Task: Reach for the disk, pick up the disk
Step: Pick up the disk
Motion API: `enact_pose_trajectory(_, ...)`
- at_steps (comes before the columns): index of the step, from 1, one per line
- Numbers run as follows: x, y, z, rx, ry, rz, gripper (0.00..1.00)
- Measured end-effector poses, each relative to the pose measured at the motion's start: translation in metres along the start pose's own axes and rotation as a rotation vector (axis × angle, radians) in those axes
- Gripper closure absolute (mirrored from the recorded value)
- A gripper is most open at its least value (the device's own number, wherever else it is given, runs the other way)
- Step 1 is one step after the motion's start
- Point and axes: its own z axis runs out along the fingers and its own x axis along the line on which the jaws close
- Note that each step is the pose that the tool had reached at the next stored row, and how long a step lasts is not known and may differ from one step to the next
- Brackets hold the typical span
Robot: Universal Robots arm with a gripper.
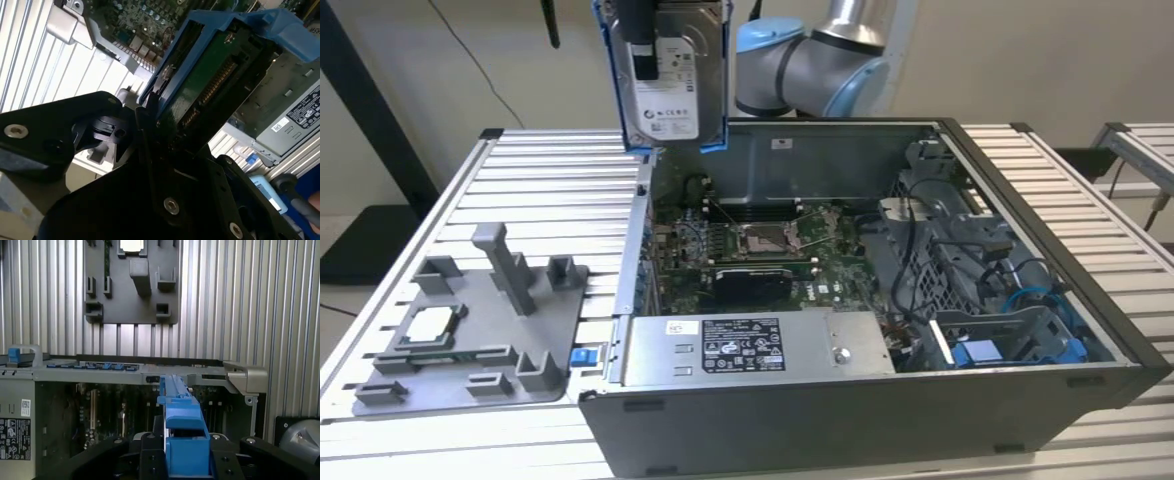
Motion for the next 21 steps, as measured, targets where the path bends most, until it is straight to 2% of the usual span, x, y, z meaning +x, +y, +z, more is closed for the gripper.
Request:
enact_pose_trajectory(12,0.0004,-0.0377,-0.0001,0.0,0.0,0.0,1.0)
enact_pose_trajectory(21,0.0007,-0.0613,-0.0001,0.0,0.0,0.0,1.0)
